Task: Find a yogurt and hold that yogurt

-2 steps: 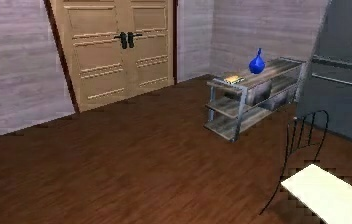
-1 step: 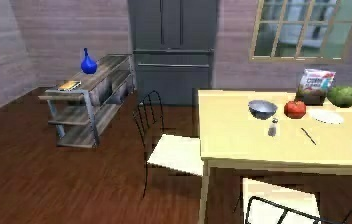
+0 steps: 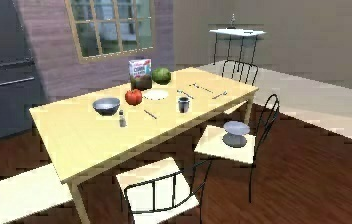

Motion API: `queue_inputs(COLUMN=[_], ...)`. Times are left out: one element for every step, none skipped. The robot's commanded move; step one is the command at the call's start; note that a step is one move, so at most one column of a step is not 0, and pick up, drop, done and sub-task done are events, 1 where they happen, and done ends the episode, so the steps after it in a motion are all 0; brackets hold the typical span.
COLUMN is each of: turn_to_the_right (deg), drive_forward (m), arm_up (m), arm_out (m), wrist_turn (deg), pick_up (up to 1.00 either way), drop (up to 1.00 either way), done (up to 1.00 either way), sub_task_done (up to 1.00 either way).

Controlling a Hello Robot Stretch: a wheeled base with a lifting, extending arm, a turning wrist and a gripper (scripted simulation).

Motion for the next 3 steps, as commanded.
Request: queue_inputs(turn_to_the_right=[21.0,0.0,-45.0], drive_forward=[0.0,0.55,0.0], arm_up=[0.0,0.0,0.0], arm_out=[0.0,0.0,0.0], wrist_turn=[0.0,0.0,0.0], pick_up=[0.0,0.0,0.0], drop=[0.0,0.0,0.0], done=[0.0,0.0,0.0], sub_task_done=[0.0,0.0,0.0])
